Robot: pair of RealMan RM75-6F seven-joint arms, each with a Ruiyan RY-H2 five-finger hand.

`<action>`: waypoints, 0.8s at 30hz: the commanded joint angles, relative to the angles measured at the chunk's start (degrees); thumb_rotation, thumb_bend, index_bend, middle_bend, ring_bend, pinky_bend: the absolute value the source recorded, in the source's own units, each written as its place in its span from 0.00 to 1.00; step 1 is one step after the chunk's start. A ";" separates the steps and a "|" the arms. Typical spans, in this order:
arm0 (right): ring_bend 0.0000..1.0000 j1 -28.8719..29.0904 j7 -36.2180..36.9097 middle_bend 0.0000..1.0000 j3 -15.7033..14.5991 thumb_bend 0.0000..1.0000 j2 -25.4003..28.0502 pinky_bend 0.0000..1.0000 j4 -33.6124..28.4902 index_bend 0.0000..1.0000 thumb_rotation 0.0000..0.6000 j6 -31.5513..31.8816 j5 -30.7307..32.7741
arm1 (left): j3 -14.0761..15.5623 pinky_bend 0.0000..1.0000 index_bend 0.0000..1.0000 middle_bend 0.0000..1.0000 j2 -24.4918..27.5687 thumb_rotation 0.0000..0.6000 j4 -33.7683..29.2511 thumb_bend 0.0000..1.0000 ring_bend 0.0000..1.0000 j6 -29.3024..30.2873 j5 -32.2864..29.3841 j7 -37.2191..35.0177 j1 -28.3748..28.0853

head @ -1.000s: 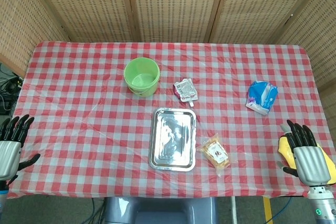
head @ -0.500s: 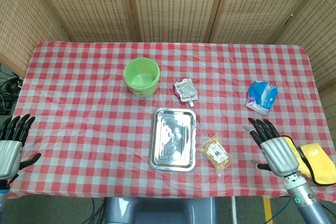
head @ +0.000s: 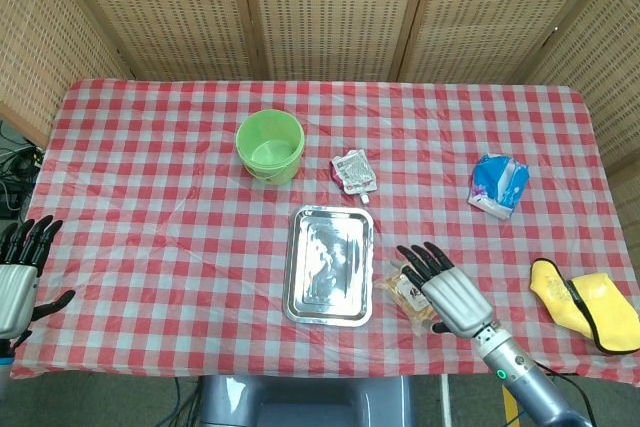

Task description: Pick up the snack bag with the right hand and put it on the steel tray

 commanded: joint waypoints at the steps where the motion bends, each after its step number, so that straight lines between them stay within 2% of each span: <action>1: 0.00 1.03 -1.82 0.00 0.22 0.05 -1.62 0.00 0.44 0.11 1.00 -1.27 0.97 | -0.07 0.00 0.00 0.00 -0.02 1.00 0.01 0.09 0.00 0.02 -0.15 -0.01 0.02; 8: 0.00 2.48 -4.31 0.00 0.29 0.05 -3.69 0.00 1.83 0.03 1.00 -4.03 4.99 | -0.24 0.00 0.00 0.00 0.16 1.00 0.10 0.09 0.00 -0.69 -0.94 -0.38 -0.17; 24: 0.00 5.32 -4.42 0.00 0.27 0.05 -8.41 0.00 7.33 0.02 1.00 -8.11 11.52 | -0.26 0.00 0.00 0.00 0.58 1.00 -0.70 0.09 0.00 -1.58 -2.06 0.44 -0.28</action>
